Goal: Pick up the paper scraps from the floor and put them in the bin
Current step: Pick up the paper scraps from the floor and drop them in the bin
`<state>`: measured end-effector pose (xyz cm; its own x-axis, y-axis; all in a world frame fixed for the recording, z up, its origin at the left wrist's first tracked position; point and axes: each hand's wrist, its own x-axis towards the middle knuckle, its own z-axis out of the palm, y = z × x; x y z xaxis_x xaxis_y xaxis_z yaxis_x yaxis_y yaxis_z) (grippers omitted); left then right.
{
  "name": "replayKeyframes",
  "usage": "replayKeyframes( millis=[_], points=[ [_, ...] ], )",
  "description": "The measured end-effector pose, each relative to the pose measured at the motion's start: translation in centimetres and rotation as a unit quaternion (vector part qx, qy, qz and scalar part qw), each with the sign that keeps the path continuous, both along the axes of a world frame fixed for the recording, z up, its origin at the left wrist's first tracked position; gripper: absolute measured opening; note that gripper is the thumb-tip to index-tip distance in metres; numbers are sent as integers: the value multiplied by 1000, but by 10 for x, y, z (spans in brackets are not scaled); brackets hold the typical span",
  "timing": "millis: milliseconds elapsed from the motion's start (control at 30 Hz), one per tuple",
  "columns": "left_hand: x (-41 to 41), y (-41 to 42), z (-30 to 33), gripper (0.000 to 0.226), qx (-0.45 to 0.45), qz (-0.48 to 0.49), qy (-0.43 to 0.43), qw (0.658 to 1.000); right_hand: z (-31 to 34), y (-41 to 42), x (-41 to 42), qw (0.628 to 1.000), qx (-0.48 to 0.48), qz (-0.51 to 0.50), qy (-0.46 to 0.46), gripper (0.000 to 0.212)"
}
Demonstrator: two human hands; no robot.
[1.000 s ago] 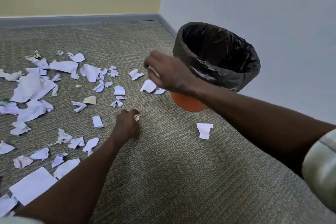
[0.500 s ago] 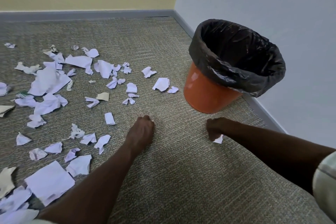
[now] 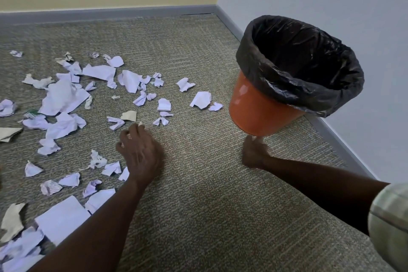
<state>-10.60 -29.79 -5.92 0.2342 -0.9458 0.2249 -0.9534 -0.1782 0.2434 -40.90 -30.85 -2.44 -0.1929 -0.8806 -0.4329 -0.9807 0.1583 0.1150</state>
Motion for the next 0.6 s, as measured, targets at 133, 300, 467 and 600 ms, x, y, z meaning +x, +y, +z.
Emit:
replayKeyframes(
  millis=[133,300,467,600],
  points=[
    [2,4,-14,19,46,-11,-38,998,-7,-14,27,993,-63,48,-89,15],
    [11,-8,-34,11,21,-94,-105,990,6,-46,64,969,-132,144,-155,15],
    [14,-10,-47,20,2,-88,-132,987,15,-90,84,964,-208,113,-124,28],
    [8,-9,-38,18,33,-76,-159,984,14,-124,83,975,-174,116,-80,46]
  ],
)
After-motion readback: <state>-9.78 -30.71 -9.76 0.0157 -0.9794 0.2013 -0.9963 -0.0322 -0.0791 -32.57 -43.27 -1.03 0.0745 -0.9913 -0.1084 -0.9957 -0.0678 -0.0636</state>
